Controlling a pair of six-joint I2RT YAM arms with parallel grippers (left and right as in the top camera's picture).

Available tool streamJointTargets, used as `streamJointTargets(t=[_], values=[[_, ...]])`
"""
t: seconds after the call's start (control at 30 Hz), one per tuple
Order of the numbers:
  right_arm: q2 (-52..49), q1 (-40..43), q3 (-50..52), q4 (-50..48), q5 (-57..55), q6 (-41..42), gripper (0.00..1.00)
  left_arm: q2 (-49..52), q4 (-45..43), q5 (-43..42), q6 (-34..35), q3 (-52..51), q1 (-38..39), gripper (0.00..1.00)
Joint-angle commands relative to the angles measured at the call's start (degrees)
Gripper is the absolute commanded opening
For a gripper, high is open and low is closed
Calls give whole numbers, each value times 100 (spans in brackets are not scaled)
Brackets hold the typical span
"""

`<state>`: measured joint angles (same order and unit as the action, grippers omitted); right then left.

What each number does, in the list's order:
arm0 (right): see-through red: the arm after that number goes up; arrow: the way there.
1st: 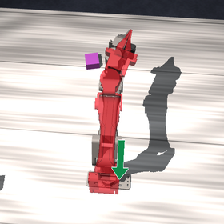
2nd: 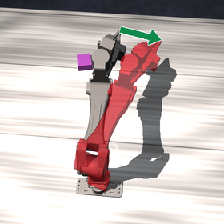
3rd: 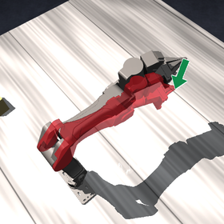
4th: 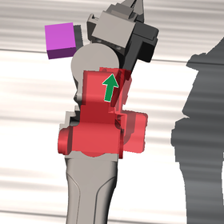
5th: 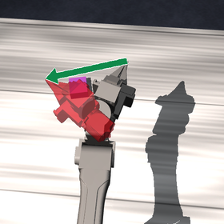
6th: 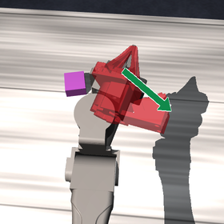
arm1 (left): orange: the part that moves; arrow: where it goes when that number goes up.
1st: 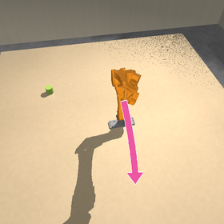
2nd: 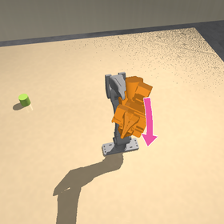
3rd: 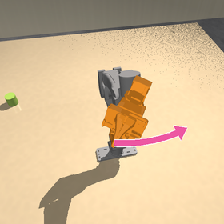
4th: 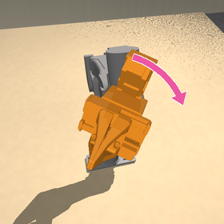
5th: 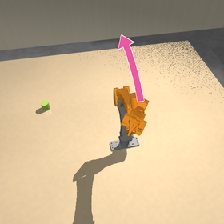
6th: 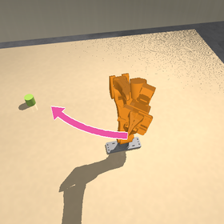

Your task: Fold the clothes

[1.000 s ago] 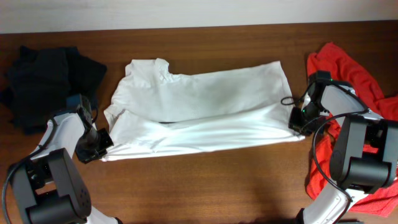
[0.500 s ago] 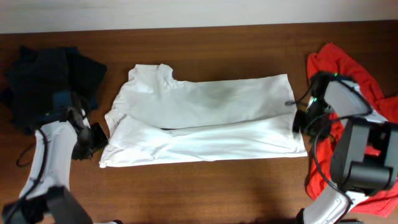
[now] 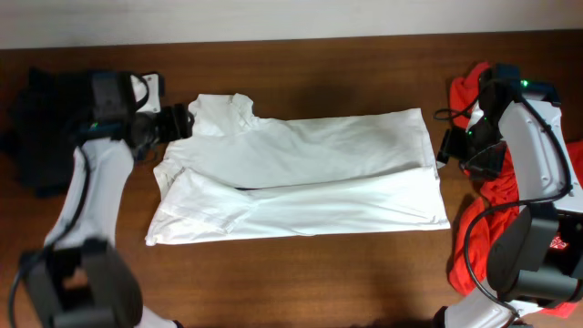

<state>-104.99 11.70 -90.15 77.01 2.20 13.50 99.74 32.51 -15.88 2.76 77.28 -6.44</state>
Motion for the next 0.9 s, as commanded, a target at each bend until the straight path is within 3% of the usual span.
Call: streamJointTargets(t=[0.0, 0.23, 0.53, 0.67, 0.77, 0.87], values=[[7, 26, -11, 44, 39, 28, 67, 988, -116, -227, -87, 750, 44, 76], [7, 26, -11, 63, 42, 31, 67, 2463, -479, -584, 273, 1808, 46, 76], [7, 26, -11, 61, 42, 33, 67, 2931, -1156, -584, 557, 1808, 46, 75], [7, 26, -11, 66, 42, 33, 67, 3115, -1132, -579, 555, 1808, 105, 56], [7, 26, -11, 63, 42, 33, 66, 3130, -1152, -579, 555, 1808, 120, 22], [4, 26, -11, 4, 39, 31, 67, 3128, -1147, -592, 555, 1899, 111, 9]])
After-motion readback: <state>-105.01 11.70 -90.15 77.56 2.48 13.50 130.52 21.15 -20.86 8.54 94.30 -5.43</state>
